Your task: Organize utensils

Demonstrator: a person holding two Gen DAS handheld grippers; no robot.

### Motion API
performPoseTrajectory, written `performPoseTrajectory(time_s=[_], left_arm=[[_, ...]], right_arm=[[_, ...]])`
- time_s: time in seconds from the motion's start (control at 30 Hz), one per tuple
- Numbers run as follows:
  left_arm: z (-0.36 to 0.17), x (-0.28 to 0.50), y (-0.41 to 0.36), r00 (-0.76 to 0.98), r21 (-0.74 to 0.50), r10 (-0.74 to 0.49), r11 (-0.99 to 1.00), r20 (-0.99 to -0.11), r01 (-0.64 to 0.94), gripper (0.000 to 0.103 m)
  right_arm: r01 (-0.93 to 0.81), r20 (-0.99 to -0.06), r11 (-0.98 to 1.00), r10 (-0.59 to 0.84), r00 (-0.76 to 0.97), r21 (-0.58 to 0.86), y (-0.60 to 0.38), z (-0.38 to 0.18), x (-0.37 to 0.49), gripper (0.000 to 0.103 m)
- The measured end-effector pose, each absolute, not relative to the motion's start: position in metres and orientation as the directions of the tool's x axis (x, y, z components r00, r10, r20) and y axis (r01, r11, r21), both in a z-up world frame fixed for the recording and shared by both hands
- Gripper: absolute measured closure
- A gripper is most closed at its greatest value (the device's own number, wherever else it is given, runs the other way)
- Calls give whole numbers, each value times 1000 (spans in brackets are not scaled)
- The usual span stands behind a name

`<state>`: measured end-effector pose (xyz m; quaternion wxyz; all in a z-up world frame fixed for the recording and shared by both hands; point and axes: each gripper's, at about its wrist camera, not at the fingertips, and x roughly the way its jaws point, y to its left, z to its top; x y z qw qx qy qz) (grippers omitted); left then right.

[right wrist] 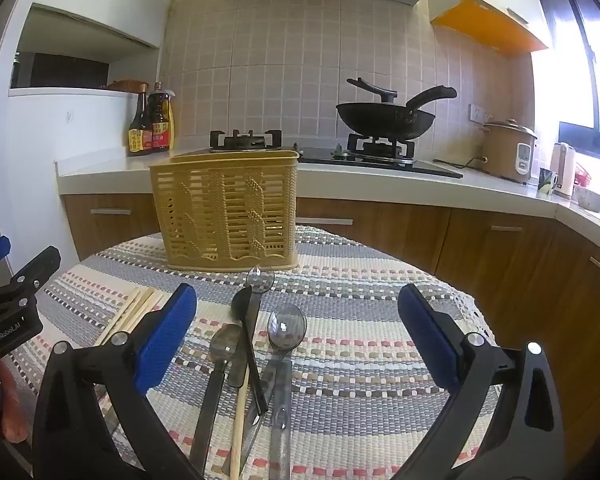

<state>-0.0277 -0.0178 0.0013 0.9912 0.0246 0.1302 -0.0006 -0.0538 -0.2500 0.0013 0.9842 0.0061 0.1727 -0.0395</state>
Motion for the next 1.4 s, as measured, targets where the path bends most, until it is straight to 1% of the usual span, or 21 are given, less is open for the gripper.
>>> performPoseTrajectory(time_s=[1.13,1.4], left_arm=[[1,-28,-18,966,48,5,999,-260,8,8],[1,-28,-19,965,47,6,999,-261,7,8]], right_arm=[[73,-337,997,-72,939,-11,-250,5,-56,7],[71,-320,997,-72,945,-14,-250,5,-57,7]])
